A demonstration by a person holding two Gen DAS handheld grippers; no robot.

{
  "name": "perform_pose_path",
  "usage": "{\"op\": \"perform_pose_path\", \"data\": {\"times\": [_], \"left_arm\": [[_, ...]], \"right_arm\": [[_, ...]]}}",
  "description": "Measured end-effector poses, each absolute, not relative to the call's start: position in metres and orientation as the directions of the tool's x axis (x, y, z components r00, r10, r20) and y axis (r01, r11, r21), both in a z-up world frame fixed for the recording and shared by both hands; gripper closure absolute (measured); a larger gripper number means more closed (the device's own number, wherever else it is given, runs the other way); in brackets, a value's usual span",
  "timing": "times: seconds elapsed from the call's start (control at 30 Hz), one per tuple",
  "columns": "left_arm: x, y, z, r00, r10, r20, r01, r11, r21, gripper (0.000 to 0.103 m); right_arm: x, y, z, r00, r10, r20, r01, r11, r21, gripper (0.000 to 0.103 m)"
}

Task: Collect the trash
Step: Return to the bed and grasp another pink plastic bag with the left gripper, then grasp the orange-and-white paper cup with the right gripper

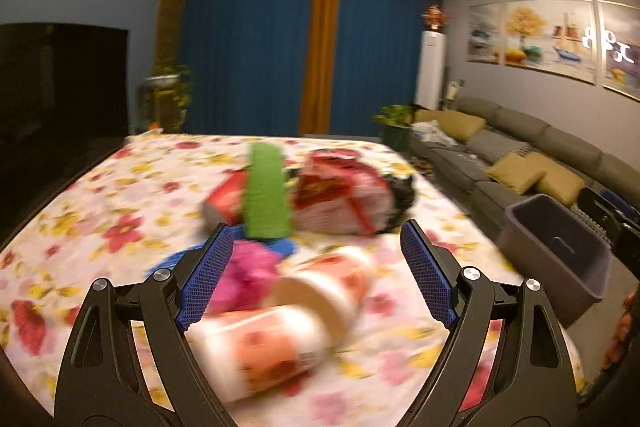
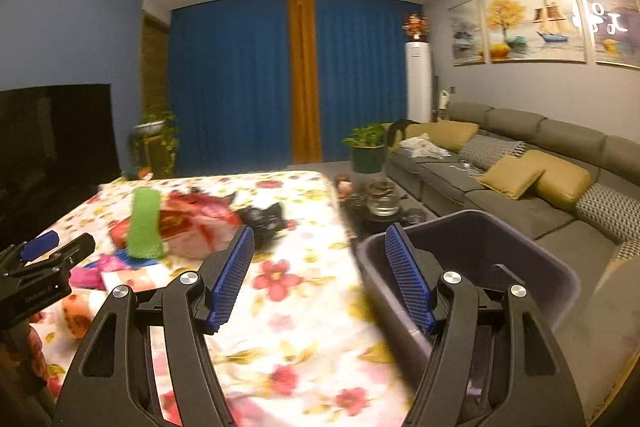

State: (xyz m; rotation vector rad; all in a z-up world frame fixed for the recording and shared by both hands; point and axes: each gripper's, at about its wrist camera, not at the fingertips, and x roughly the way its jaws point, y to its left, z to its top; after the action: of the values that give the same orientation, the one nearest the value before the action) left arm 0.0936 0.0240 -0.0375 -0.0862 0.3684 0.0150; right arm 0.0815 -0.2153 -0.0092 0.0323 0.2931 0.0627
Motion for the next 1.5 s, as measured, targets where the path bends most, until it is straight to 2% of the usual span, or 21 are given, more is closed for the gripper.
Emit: {"op": "perform_pose_path", "data": {"times": [0.27,0.5,0.73,0.87,0.93,1.07,1.13,1.2,1.37,1.5], "left_arm": [[0.082,0.088,-0.048,0.916,0.063,-0.397,-0.113,0.988,-0.103,0.019],[0.090,0.108,-0.060,0.892,0.000,-0.452,-0.084,0.983,-0.164,0.030],[0.107,0.107,-0.070,0.858,-0.110,-0.502,0.003,0.978,-0.208,0.054],[0.119,0.107,-0.074,0.830,-0.154,-0.536,0.044,0.976,-0.213,0.064],[0.124,0.107,-0.077,0.815,-0.190,-0.547,0.070,0.970,-0.233,0.074],[0.128,0.106,-0.079,0.809,-0.210,-0.549,0.095,0.968,-0.231,0.086],[0.131,0.107,-0.079,0.810,-0.205,-0.549,0.095,0.970,-0.223,0.097],[0.132,0.110,-0.078,0.813,-0.197,-0.548,0.086,0.971,-0.221,0.099],[0.129,0.122,-0.075,0.831,-0.180,-0.527,0.044,0.965,-0.260,0.100],[0.125,0.126,-0.069,0.846,-0.167,-0.507,0.031,0.963,-0.266,0.101]], "right_arm": [[0.083,-0.161,-0.019,0.938,0.159,-0.309,-0.156,0.987,0.035,0.036],[0.084,-0.117,-0.033,0.910,0.223,-0.349,-0.229,0.973,0.022,0.036],[0.090,-0.091,-0.045,0.885,0.260,-0.386,-0.280,0.960,0.006,0.036],[0.095,-0.078,-0.052,0.867,0.282,-0.410,-0.309,0.951,0.001,0.036],[0.099,-0.071,-0.057,0.857,0.292,-0.426,-0.325,0.946,-0.006,0.036],[0.104,-0.061,-0.062,0.817,0.334,-0.470,-0.373,0.928,0.010,0.043],[0.109,-0.057,-0.065,0.794,0.348,-0.498,-0.392,0.920,0.017,0.045],[0.111,-0.054,-0.066,0.782,0.349,-0.516,-0.399,0.917,0.015,0.052],[0.116,-0.040,-0.068,0.784,0.325,-0.529,-0.407,0.912,-0.043,0.054],[0.122,-0.030,-0.074,0.772,0.302,-0.560,-0.407,0.911,-0.070,0.060]]}}
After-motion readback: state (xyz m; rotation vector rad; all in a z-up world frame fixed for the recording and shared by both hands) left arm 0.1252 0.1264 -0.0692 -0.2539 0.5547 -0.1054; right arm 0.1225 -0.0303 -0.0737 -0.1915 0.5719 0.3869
